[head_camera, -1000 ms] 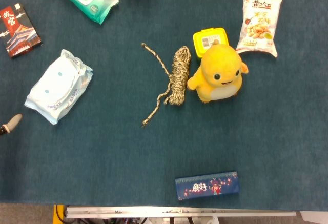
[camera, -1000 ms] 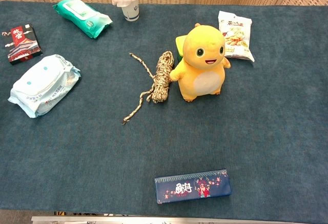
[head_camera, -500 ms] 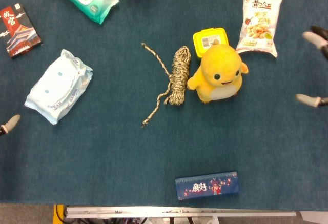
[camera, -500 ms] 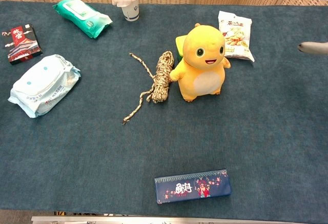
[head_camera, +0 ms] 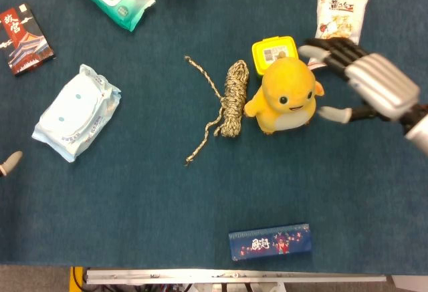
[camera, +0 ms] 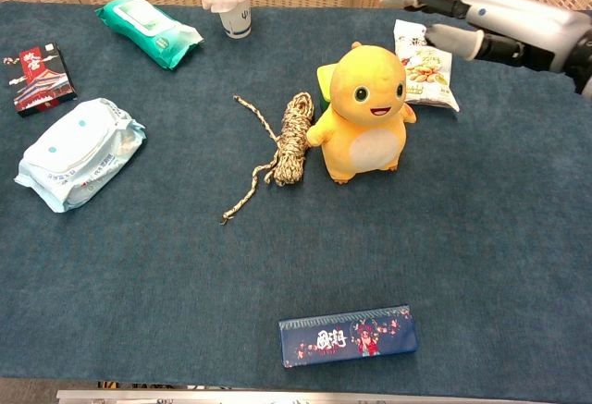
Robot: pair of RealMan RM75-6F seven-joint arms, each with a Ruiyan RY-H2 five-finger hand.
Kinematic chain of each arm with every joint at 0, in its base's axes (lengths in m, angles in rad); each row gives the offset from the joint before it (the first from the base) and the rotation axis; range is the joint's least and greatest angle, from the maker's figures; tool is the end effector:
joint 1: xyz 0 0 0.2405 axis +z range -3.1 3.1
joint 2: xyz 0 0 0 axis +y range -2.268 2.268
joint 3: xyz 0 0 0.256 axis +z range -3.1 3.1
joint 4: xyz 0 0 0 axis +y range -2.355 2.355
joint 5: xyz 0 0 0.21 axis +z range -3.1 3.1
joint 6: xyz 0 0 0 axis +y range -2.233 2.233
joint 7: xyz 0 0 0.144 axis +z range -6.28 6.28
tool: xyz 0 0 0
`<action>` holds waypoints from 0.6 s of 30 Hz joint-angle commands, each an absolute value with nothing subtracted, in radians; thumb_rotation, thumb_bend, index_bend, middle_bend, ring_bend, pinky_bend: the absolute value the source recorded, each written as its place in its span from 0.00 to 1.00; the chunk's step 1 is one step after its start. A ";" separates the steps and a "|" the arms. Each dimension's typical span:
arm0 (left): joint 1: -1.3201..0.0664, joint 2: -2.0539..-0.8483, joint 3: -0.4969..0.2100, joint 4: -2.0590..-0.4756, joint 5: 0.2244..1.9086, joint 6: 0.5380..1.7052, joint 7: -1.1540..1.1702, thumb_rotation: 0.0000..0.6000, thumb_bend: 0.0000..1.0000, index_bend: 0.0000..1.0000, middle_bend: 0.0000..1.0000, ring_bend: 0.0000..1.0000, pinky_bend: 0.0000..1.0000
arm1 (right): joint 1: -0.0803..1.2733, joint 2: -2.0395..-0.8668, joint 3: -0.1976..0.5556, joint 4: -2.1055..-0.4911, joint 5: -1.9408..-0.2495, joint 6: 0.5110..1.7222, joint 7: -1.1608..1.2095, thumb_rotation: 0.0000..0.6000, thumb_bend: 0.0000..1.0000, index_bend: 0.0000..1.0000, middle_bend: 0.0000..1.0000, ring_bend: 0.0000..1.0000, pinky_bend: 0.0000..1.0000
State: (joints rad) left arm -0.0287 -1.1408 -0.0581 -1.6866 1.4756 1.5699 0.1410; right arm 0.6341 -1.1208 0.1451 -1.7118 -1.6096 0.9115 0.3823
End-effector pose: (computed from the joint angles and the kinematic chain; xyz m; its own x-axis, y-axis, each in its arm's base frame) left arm -0.3025 0.1641 0.1595 0.4372 -0.0564 0.8976 0.8986 0.0696 -0.4333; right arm -0.1566 -0.3078 0.0840 0.2209 -0.4314 0.8747 -0.8752 -0.4834 -0.0173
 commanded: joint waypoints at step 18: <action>-0.019 -1.146 -0.060 -1.662 1.460 1.571 0.115 0.58 0.03 0.15 0.07 0.01 0.00 | 0.814 -1.283 0.149 -1.611 -1.545 0.763 0.226 0.00 0.00 0.00 0.05 0.00 0.00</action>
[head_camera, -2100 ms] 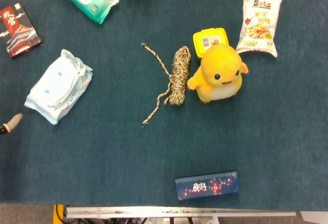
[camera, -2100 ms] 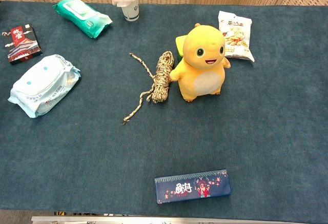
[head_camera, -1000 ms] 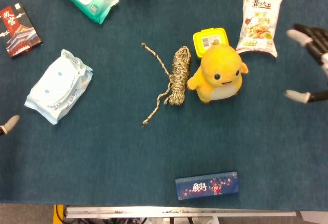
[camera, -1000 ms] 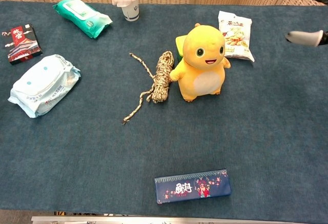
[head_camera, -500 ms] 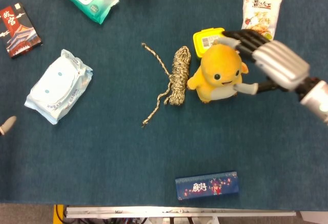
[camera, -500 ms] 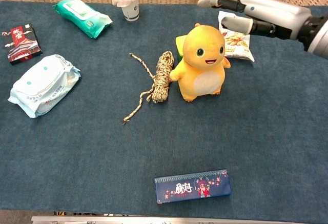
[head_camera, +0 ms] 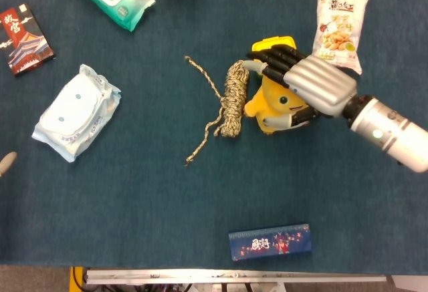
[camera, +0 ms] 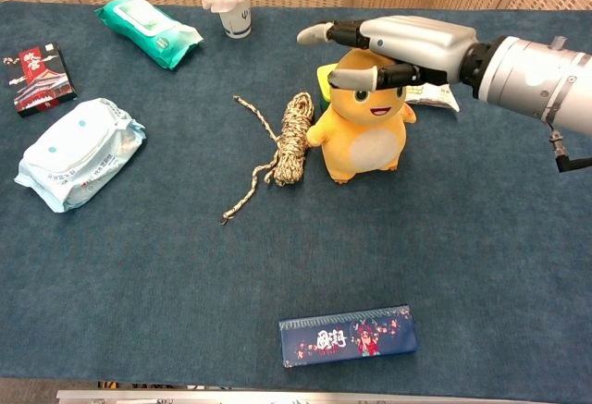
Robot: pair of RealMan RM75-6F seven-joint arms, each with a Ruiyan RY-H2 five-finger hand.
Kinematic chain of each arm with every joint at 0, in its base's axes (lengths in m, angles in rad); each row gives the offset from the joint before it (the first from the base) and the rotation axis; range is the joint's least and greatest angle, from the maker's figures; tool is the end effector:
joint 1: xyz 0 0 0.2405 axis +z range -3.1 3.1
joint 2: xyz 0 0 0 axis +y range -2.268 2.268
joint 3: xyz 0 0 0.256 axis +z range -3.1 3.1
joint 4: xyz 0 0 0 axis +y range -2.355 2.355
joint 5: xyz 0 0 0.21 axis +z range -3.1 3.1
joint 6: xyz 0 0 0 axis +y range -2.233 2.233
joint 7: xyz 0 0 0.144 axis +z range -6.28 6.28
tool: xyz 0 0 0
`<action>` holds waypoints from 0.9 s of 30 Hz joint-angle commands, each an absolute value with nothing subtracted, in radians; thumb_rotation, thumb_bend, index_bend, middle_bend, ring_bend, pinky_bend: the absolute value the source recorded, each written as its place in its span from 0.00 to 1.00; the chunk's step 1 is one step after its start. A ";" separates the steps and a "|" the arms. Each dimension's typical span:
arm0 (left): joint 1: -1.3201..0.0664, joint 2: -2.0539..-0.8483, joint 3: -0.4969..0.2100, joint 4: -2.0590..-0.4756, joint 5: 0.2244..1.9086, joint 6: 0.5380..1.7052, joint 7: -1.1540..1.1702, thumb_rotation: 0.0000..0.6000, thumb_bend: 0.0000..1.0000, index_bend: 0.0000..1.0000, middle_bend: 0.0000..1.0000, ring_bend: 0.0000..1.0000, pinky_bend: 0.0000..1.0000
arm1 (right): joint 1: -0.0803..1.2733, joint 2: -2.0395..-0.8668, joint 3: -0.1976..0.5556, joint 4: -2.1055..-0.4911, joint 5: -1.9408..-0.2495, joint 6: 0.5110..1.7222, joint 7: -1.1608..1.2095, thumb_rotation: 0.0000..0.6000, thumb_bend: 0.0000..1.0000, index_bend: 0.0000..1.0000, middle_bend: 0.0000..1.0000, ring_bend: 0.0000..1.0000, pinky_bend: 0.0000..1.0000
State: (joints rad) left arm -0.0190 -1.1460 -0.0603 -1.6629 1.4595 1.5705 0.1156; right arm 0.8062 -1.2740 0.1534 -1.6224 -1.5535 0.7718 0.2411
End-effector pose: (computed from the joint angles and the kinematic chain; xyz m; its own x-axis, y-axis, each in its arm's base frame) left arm -0.3102 0.1615 0.1609 0.4313 -0.0554 0.9005 0.9001 0.0945 -0.4253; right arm -0.1133 -0.3305 0.0301 0.3854 -0.4393 0.8115 -0.7935 -0.6067 0.0484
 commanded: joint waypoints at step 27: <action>-0.019 -1.149 -0.063 -1.652 1.452 1.559 0.100 0.58 0.03 0.15 0.07 0.01 0.00 | 0.803 -1.272 0.126 -1.551 -1.413 0.796 0.056 0.00 0.00 0.00 0.04 0.00 0.00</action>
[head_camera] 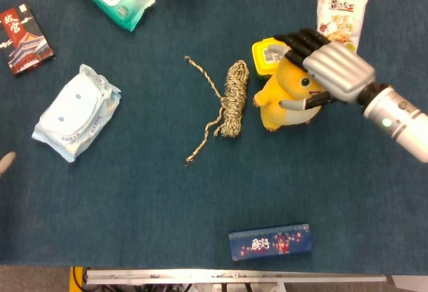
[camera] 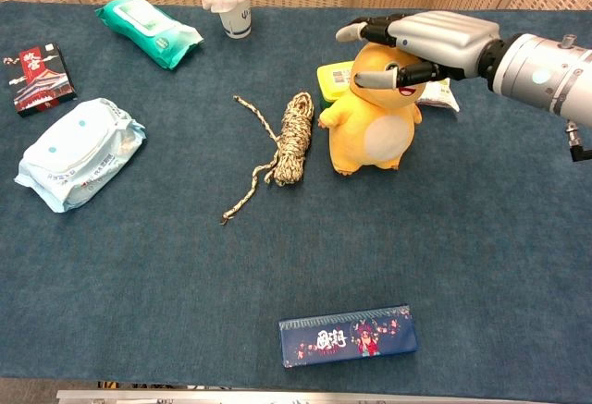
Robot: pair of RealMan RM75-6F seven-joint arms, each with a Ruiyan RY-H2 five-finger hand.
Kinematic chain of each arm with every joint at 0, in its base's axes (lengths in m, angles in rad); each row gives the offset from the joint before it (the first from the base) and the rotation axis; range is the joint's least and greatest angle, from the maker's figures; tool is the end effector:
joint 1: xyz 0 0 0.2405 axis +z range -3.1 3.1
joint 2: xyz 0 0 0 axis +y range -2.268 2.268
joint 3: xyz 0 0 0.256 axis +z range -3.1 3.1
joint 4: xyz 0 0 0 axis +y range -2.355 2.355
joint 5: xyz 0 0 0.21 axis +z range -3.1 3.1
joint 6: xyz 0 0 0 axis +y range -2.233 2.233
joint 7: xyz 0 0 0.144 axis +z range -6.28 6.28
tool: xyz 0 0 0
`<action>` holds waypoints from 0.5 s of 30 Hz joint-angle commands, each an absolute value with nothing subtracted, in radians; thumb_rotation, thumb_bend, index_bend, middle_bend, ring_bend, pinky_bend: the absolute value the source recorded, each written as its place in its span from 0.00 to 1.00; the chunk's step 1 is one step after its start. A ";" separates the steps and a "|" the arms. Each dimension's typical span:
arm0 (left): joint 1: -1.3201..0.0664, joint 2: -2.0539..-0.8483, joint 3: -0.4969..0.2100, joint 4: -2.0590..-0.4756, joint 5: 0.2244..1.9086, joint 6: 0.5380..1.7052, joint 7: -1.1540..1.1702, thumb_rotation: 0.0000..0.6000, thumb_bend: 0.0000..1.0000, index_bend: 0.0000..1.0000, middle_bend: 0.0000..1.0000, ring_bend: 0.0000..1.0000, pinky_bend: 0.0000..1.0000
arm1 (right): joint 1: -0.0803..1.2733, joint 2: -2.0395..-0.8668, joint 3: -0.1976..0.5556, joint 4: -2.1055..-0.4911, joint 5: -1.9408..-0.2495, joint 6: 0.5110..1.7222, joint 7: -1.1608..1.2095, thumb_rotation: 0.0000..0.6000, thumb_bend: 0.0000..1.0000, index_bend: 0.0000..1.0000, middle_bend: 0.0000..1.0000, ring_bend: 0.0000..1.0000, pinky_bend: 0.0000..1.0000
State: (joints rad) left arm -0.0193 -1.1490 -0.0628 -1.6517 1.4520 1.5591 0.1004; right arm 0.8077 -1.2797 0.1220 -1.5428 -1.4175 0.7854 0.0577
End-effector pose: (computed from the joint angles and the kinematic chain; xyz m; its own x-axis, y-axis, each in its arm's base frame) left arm -0.3135 0.1621 0.1601 0.4241 -0.0475 0.9044 0.9028 0.1004 -0.4181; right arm -0.1449 -0.3508 0.0367 0.4922 -0.3496 0.7972 -0.7940 -0.5558 0.2465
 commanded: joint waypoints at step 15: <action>-0.017 -1.169 -0.058 -1.664 1.458 1.563 0.121 0.58 0.03 0.15 0.07 0.01 0.00 | 0.811 -1.272 0.135 -1.602 -1.480 0.863 0.058 0.00 0.00 0.00 0.04 0.00 0.00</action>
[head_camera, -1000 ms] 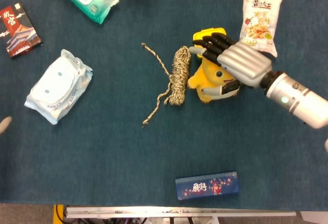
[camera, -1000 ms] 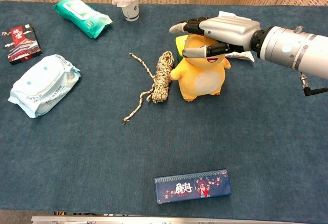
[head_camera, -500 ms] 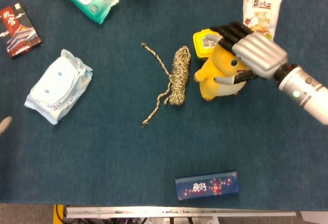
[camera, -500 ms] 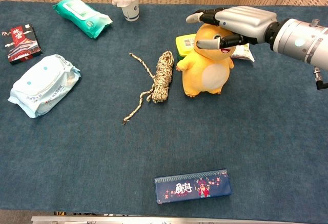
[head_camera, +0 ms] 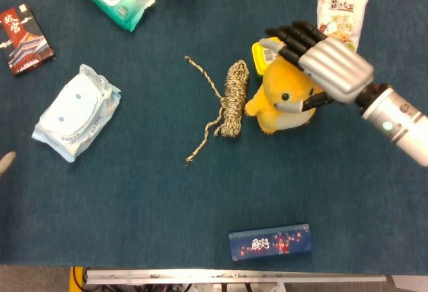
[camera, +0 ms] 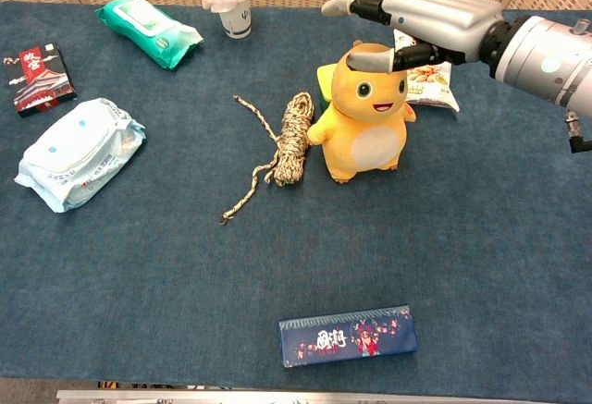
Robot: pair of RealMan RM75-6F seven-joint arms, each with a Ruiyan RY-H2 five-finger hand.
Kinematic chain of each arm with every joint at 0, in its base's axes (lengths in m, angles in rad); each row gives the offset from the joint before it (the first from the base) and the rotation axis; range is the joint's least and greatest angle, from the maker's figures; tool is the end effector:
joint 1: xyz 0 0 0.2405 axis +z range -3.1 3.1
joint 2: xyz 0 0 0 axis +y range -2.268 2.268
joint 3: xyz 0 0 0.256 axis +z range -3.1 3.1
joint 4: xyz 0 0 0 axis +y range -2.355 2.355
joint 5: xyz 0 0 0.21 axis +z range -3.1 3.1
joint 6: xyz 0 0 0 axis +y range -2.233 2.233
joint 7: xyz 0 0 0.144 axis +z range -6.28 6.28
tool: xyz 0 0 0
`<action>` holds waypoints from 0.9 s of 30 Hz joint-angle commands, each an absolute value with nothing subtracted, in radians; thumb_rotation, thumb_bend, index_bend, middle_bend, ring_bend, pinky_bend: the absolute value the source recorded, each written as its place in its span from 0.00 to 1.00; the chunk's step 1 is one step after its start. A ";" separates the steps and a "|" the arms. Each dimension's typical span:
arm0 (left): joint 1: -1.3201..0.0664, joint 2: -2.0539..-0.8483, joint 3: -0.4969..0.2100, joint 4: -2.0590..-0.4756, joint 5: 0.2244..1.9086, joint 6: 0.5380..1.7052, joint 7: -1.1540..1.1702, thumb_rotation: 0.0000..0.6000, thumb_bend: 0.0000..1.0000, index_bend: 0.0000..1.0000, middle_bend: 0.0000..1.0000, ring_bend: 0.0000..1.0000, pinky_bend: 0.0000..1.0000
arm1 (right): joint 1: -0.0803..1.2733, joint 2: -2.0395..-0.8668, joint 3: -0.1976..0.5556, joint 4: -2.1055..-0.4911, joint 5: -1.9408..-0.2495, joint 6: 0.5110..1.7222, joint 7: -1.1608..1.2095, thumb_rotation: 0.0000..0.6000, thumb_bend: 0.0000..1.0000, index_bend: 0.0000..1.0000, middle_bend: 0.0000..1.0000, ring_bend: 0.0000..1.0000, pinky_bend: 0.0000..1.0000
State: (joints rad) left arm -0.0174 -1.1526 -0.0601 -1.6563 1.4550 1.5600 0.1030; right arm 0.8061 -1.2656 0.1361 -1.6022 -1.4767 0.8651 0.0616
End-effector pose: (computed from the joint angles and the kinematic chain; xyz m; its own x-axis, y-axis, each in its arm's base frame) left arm -0.3124 0.1610 0.1581 0.4193 -0.0448 0.9067 0.9051 0.0990 -0.4136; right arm -0.1213 -0.3421 0.0449 0.4600 -0.2864 0.8404 -0.7600 -0.6164 0.2060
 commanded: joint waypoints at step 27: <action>-0.020 -1.163 -0.063 -1.681 1.446 1.552 0.127 0.58 0.03 0.15 0.07 0.01 0.00 | 0.824 -1.358 0.102 -1.478 -1.420 0.830 -0.046 0.00 0.00 0.00 0.04 0.00 0.00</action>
